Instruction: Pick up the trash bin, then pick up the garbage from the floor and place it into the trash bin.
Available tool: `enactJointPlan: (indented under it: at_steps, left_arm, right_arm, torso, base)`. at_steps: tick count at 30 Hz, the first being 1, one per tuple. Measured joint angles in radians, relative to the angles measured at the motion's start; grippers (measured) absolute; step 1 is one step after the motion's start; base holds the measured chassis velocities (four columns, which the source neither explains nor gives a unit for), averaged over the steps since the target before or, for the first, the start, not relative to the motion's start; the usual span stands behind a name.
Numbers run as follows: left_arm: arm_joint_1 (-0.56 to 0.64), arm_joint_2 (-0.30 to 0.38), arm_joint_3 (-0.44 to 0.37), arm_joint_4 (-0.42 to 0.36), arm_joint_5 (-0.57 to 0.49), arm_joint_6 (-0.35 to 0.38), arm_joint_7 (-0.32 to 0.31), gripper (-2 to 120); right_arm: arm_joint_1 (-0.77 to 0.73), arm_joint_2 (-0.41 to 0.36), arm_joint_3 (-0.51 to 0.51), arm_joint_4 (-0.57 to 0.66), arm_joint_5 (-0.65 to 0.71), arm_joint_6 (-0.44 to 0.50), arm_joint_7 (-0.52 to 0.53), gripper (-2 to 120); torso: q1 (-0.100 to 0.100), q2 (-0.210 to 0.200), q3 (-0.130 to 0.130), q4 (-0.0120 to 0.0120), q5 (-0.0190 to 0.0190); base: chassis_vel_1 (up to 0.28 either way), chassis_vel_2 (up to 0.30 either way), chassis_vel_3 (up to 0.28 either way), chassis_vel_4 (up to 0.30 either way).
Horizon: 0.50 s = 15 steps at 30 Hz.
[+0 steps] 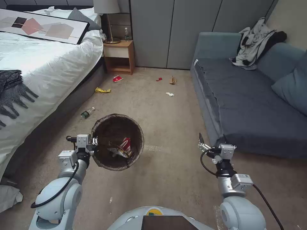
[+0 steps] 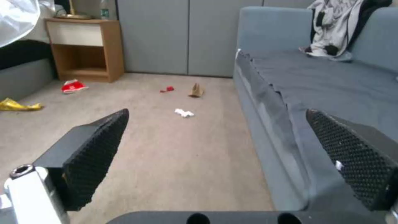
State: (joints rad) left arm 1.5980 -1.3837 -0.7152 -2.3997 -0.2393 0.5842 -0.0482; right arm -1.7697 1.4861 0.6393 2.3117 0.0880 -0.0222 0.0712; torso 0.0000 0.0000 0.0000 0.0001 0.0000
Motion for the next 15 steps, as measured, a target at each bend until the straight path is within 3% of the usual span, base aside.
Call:
enactJointPlan:
  at_steps: [15]
  left_arm:
    - [0.006,-0.002,-0.001,-0.011,0.0,0.0,0.001,3]
  right_arm:
    - [-0.031,0.011,0.014,0.001,-0.003,0.043,-0.005,100]
  torso:
    - [0.0,0.0,0.0,-0.0001,-0.0001]
  base:
    - [-0.107,0.121,0.116,-0.111]
